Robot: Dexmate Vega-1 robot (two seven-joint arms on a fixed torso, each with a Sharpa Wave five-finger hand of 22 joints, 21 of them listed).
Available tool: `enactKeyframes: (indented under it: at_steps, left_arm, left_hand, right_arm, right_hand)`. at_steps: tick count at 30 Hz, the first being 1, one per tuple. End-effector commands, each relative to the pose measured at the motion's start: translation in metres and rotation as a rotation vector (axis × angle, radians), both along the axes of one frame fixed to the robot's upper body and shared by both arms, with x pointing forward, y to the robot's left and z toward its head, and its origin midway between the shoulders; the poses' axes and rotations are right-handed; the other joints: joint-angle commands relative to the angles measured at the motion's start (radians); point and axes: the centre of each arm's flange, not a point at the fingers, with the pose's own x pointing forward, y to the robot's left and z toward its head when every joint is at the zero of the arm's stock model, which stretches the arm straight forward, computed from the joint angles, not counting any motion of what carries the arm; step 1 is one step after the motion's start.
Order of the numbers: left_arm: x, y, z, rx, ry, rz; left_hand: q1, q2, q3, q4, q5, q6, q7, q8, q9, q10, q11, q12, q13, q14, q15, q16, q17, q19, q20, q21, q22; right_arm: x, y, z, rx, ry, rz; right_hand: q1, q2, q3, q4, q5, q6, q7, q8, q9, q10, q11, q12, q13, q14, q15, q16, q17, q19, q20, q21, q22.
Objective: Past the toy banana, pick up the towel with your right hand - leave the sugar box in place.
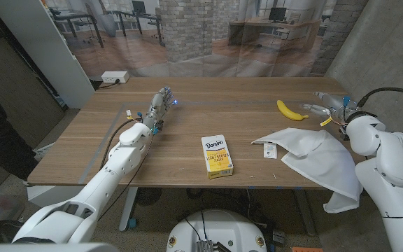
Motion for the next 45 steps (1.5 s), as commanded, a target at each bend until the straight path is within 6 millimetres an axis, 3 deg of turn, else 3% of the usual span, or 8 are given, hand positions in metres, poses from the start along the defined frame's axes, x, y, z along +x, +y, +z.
enactKeyframes:
  at_steps: [1, 25, 36, 45]
  left_arm:
    - [0.002, 0.000, 0.001, 0.001, 0.001, 0.001]
    - [0.000, -0.003, 0.002, 0.010, -0.001, 0.000]
    - [-0.002, -0.003, 0.001, 0.013, 0.001, 0.001]
    - [-0.003, -0.003, 0.000, 0.012, 0.001, 0.000]
  left_hand:
    - [0.001, 0.118, 0.005, -0.001, 0.005, -0.062, -0.004, 0.002, 0.006, -0.089, 0.005, 0.006, 0.002, -0.140, 0.006, 0.005, 0.004, -0.052, 0.006, -0.002, 0.003]
    - [0.001, 0.118, 0.006, -0.001, 0.006, -0.062, -0.006, 0.002, 0.006, -0.089, 0.006, 0.005, 0.002, -0.140, 0.008, 0.004, 0.004, -0.051, 0.006, -0.006, 0.004]
    - [0.001, 0.118, 0.006, -0.001, 0.006, -0.062, -0.006, 0.001, 0.006, -0.089, 0.007, 0.005, 0.002, -0.140, 0.009, 0.004, 0.004, -0.050, 0.006, -0.008, 0.004]
    - [0.001, 0.118, 0.006, -0.001, 0.006, -0.062, -0.006, 0.001, 0.006, -0.089, 0.010, 0.005, 0.002, -0.140, 0.011, 0.004, 0.004, -0.050, 0.010, -0.009, 0.004]
  right_arm:
    - [0.000, -0.006, -0.001, 0.011, 0.096, -0.027]
    - [-0.003, -0.016, -0.009, 0.010, 0.239, -0.055]
    - [-0.003, -0.019, -0.013, 0.015, 0.300, -0.075]
    - [-0.003, -0.022, -0.017, 0.021, 0.335, -0.098]
  right_hand:
    - [-0.011, -0.009, -0.011, 0.000, 0.000, -0.008, 0.002, 0.001, 0.002, -0.004, 0.000, 0.007, 0.005, -0.003, 0.001, 0.004, 0.005, 0.010, -0.002, 0.000, 0.002]
    - [-0.015, -0.069, -0.050, -0.019, 0.025, -0.114, 0.006, -0.005, 0.001, -0.070, -0.014, 0.003, 0.005, -0.032, 0.010, 0.001, 0.003, 0.020, -0.002, -0.003, 0.001]
    - [-0.005, -0.079, -0.056, -0.027, 0.034, -0.136, 0.014, -0.003, 0.001, -0.083, -0.013, 0.004, 0.005, -0.038, 0.016, 0.001, 0.002, 0.021, -0.002, -0.004, 0.001]
    - [0.010, -0.089, -0.064, -0.036, 0.046, -0.157, 0.012, 0.002, 0.001, -0.130, -0.011, -0.002, 0.005, -0.062, 0.029, -0.002, 0.002, 0.010, 0.000, -0.010, -0.001]
